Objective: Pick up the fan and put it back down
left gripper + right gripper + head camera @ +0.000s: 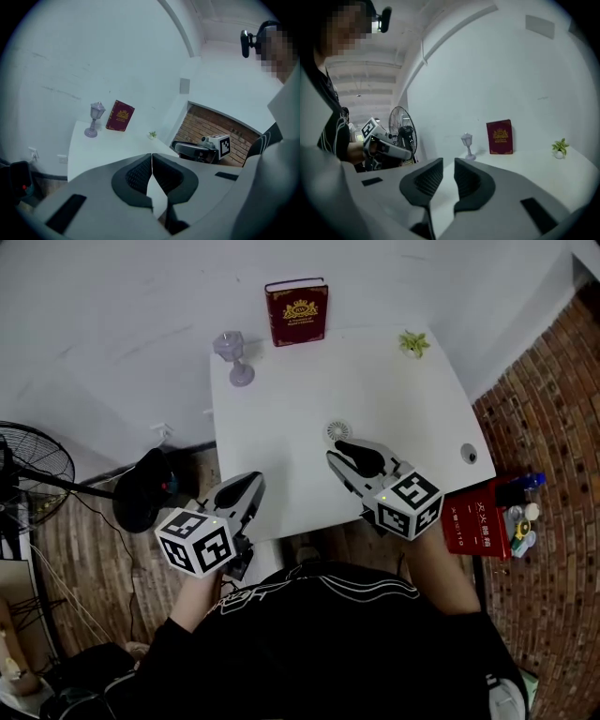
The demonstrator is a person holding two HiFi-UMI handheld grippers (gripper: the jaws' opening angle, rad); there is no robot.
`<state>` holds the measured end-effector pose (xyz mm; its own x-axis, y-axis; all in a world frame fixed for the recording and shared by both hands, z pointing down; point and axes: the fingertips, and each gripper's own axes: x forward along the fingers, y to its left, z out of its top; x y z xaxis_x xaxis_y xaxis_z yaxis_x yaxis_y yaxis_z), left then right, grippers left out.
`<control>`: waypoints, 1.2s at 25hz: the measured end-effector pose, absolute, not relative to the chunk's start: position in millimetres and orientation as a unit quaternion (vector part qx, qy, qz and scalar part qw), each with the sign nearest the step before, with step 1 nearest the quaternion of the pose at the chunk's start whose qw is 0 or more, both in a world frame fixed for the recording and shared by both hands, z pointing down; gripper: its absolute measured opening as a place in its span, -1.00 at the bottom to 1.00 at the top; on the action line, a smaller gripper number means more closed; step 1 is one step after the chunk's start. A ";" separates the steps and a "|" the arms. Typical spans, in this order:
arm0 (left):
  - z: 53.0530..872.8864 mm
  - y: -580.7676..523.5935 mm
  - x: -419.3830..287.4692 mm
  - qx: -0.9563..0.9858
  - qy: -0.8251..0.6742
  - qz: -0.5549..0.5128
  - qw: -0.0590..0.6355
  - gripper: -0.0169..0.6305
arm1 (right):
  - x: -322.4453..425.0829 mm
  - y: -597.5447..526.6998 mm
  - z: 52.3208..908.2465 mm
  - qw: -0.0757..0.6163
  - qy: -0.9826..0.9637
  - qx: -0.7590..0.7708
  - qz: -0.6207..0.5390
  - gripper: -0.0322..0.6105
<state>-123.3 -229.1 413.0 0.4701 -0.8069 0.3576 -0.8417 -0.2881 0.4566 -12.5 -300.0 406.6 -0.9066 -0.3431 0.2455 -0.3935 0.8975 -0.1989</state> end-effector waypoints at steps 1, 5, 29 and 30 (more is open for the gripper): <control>404.8 -225.8 -121.2 0.807 -0.510 0.024 0.296 -0.85 | -12.0 -293.6 394.9 0.088 -0.970 0.190 0.120 -0.76; 374.7 -208.9 -117.2 0.822 -0.503 0.009 0.267 -0.85 | -12.9 -264.5 356.5 0.029 -0.977 0.169 0.130 -0.89; 305.4 -96.7 -97.9 0.858 -0.486 -0.005 0.166 -0.85 | -34.1 -136.6 296.1 -0.011 -0.989 0.102 0.105 -0.89; 305.2 -94.3 -97.5 0.857 -0.488 -0.003 0.166 -0.85 | -33.4 -134.0 296.0 -0.012 -0.989 0.102 0.105 -0.89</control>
